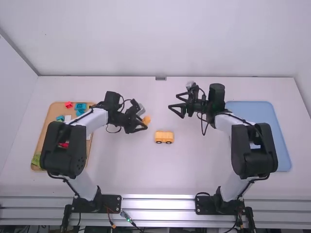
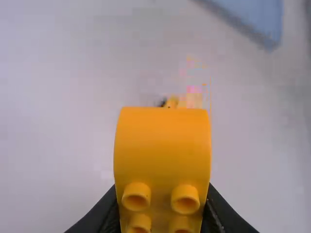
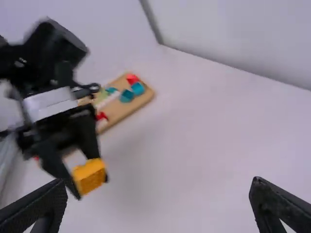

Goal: Assemble lego blocks to make yellow taxi

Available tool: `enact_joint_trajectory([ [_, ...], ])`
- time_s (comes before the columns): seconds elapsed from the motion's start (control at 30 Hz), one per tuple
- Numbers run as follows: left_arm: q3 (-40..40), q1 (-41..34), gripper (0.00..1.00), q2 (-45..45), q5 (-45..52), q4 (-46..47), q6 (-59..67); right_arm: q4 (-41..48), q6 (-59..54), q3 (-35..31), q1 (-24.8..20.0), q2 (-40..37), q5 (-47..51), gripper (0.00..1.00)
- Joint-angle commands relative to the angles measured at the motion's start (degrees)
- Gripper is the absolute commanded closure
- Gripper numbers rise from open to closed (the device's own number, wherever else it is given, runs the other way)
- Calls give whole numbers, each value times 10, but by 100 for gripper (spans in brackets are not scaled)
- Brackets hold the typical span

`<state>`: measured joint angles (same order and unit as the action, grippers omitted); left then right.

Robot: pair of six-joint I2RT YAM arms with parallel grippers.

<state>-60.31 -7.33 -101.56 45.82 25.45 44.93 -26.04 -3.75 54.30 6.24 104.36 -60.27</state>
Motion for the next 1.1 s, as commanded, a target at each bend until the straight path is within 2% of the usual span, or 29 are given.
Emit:
enact_joint_trajectory([
  [0.0, -46, -31, 98, 13, -196, 57, 130, 20, -43, 11, 2, 2, 79, 1],
  [0.1, -62, -57, 98, 13, -284, 84, 135, 49, -52, 11, 2, 2, 105, 1],
  [0.33, -44, -101, 98, 11, -400, 83, 141, 87, -77, 11, 0, 2, 111, 1],
  [0.47, -32, -103, 98, -8, -403, 56, 133, 89, -83, 11, 2, 2, 118, 1],
  [0.7, -30, -104, 98, -45, -391, 73, 183, 100, -83, 12, 1, 2, 127, 1],
  [1.07, -30, -145, 98, -85, -379, 30, 209, 114, -83, 12, 1, 2, 141, 1],
])
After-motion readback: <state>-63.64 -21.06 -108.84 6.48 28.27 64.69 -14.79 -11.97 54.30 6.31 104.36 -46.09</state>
